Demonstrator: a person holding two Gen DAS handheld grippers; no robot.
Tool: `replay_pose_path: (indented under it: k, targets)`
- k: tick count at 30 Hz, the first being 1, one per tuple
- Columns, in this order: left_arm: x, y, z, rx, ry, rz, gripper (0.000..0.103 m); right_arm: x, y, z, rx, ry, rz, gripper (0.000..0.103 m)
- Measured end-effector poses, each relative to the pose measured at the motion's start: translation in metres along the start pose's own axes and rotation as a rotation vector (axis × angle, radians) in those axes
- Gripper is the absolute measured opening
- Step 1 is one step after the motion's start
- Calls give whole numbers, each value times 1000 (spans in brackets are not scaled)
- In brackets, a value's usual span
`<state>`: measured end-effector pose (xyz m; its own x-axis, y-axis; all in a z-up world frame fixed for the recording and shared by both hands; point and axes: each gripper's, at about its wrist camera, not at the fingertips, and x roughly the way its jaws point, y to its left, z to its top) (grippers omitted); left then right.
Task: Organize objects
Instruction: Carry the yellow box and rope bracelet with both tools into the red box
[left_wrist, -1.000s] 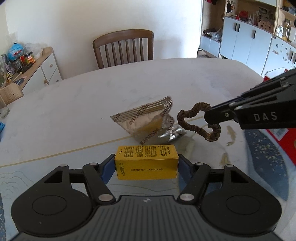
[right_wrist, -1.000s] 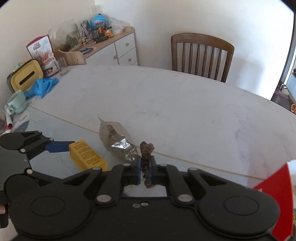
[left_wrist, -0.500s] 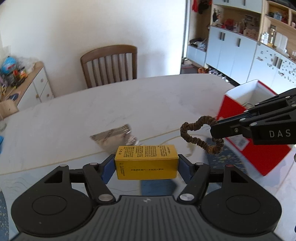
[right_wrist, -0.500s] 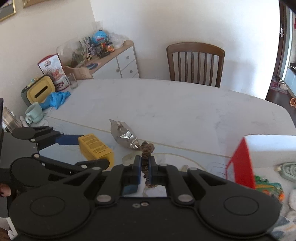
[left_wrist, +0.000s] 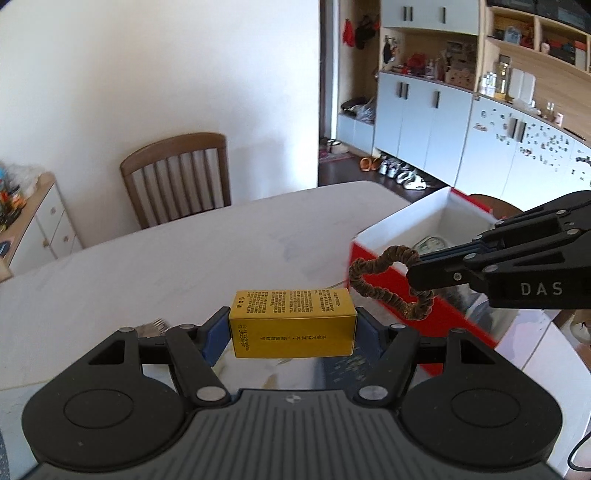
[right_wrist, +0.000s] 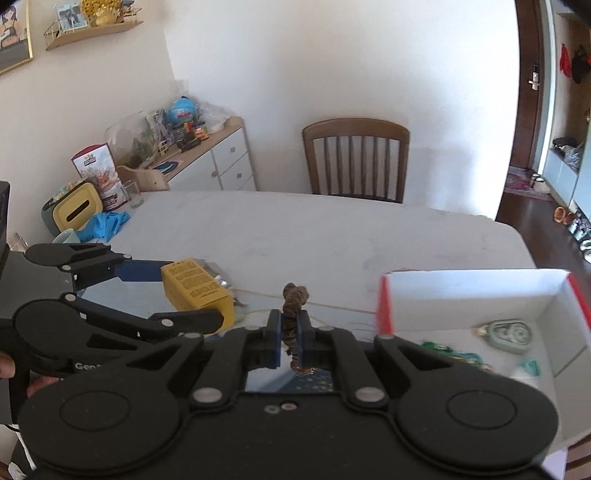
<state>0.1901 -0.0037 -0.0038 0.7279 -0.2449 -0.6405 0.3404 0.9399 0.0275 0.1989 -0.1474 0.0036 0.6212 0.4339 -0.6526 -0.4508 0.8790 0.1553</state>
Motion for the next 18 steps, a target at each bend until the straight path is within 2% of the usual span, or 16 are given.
replay_pose_path:
  k: [11, 18]
  targets:
    - [29, -78, 28, 61, 6, -49, 70, -34, -66, -18, 38, -17, -66, 7]
    - [59, -127, 42, 103, 30, -73, 70, -49, -123, -36, 113, 18, -139, 7]
